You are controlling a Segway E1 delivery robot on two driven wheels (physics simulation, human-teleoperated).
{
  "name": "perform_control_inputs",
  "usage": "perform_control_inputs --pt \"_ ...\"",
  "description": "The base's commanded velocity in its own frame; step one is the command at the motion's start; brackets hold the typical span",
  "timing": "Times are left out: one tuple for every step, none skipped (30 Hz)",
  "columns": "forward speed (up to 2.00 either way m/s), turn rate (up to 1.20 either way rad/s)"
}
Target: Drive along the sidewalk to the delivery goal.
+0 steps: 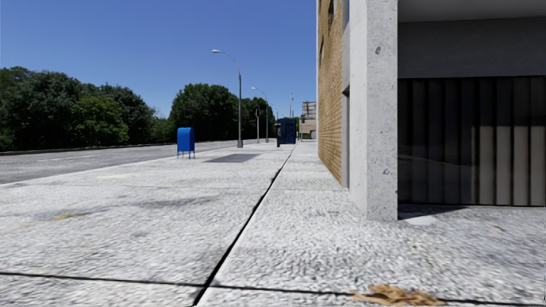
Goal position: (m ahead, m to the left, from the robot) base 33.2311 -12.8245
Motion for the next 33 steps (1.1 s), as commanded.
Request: perform_control_inputs --pt "2.0 0.0" --pt "2.0 0.0" --pt "2.0 0.0" --pt "2.0 0.0" --pt "2.0 0.0" --pt "2.0 0.0" --pt "2.0 0.0" --pt "2.0 0.0" --pt "2.0 0.0" --pt "2.0 0.0" --pt "2.0 0.0" --pt "2.0 0.0" --pt "2.0 0.0" --pt "2.0 0.0" --pt "2.0 0.0" --pt "2.0 0.0" --pt "2.0 0.0" --pt "2.0 0.0" --pt "2.0 0.0" --pt "2.0 0.14" --pt "2.0 0.27" --pt "2.0 0.35" --pt "2.0 0.35" --pt "2.0 0.39" --pt "2.0 0.4" --pt "2.0 0.4" --pt "2.0 0.4" --pt "2.0 0.4" --pt "2.0 0.38" --pt "2.0 0.26" --pt "2.0 0.0" --pt "2.0 0.0" --pt "2.0 0.0"
